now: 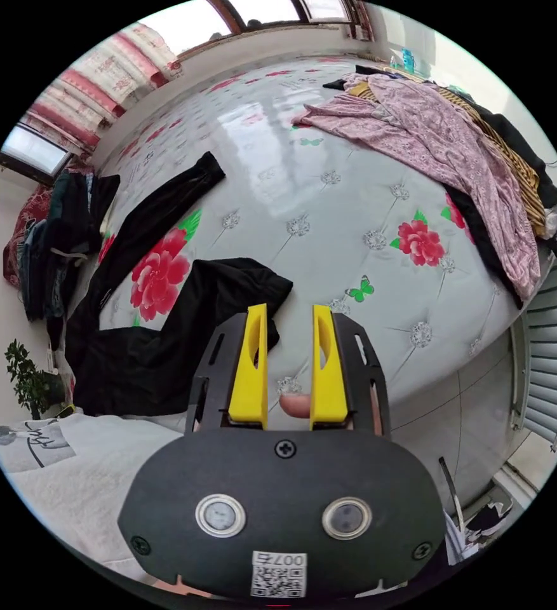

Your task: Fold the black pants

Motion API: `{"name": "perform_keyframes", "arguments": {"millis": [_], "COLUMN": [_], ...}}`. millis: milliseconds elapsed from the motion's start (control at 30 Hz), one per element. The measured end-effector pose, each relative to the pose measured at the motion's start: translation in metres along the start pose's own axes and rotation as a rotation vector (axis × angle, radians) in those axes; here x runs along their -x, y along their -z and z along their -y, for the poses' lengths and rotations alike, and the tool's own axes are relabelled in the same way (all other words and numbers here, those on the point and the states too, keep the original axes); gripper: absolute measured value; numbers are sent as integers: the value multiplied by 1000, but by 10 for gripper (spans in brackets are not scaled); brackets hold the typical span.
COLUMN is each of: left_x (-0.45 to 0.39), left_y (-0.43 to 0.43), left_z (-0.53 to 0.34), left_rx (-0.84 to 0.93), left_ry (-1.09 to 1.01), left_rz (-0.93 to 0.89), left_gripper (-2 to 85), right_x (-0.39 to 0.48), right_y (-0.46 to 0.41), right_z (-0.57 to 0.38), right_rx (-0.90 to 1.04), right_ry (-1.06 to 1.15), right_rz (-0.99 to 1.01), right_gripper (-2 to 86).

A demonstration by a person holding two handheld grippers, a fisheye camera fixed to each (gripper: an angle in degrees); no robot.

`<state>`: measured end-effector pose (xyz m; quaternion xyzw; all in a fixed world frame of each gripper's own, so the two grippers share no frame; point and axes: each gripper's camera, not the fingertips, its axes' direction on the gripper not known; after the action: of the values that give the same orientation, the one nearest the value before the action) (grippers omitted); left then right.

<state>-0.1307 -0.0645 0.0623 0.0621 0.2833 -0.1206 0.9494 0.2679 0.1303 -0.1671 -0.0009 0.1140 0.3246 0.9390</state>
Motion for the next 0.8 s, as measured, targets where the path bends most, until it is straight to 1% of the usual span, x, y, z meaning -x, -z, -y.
{"name": "perform_keyframes", "arguments": {"millis": [100,200,267,333,433,467,533,600,633,733,800], "left_x": [-3,2,5,8,11,12,16,18,18,10,1], "left_y": [-15,-20,-24,-41,-72,-77,-97,-106,-112,-128,-141], "left_z": [-4,-14,-20,-24,-25,-25,-25,-23,-20,-16,-16], "left_rx": [4,-26,-44,-25,21,28,44,40,37,-1,3], "left_ry": [47,130,167,195,225,232,252,255,250,196,170], "left_rz": [-3,-10,-12,-29,-49,-54,-81,-93,-103,-141,-115], "left_gripper": [40,46,49,53,56,57,61,64,67,84,89], "right_x": [19,36,40,40,43,43,38,27,16,-6,-9], "right_y": [-10,-27,-39,-56,-50,-47,-18,11,28,52,51], "right_z": [15,27,31,36,46,49,67,80,87,88,79], "right_rx": [14,99,152,225,212,202,86,-21,-74,-132,-126], "right_ry": [102,169,161,116,136,143,134,76,11,-114,-118], "right_rz": [-15,-36,-55,-52,-84,-95,-219,-266,-265,-244,-202], "right_gripper": [88,98,100,97,82,80,77,84,88,94,94]}}
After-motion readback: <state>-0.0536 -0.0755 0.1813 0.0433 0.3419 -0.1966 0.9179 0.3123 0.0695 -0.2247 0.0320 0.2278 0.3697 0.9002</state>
